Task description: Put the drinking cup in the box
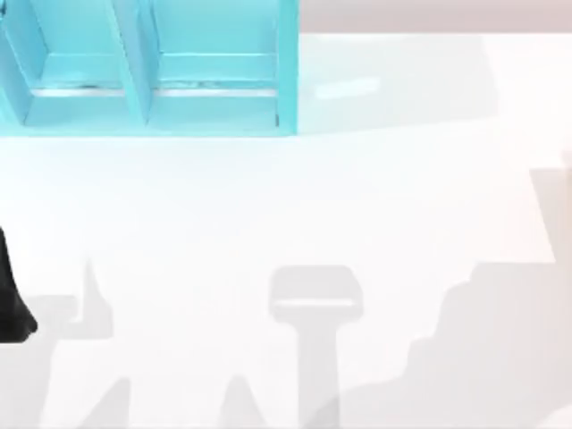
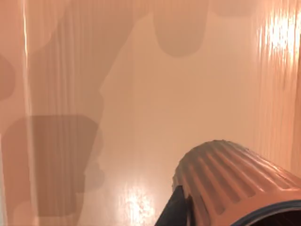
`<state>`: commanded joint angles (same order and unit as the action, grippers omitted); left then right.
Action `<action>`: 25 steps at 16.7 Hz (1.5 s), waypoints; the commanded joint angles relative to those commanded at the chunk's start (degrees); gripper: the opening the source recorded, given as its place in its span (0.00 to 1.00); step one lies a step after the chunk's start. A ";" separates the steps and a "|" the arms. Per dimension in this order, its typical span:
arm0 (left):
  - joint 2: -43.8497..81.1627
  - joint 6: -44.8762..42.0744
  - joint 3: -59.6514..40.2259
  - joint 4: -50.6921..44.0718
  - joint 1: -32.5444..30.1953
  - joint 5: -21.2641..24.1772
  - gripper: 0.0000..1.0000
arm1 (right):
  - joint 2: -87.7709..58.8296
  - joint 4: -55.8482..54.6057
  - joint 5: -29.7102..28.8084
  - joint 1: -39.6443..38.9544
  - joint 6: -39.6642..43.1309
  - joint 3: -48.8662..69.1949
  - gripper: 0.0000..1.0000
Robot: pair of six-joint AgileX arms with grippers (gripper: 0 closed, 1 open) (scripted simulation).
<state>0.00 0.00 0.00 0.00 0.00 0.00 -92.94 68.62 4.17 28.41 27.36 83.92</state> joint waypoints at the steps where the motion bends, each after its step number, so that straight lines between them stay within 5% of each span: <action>1: 0.00 0.00 0.00 0.00 0.00 0.00 1.00 | -0.24 -0.09 -0.11 -0.22 -0.16 0.18 0.00; 16: 0.00 0.00 0.00 0.00 0.00 0.00 1.00 | -2.61 -14.45 -0.20 -0.88 -0.90 -11.78 0.00; 25: 0.00 0.00 0.00 0.00 0.00 0.00 1.00 | -2.61 -14.45 -0.20 -0.88 -0.90 -11.78 0.68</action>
<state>0.00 0.00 0.00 0.00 0.00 0.00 -95.55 54.17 3.97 27.52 26.45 72.14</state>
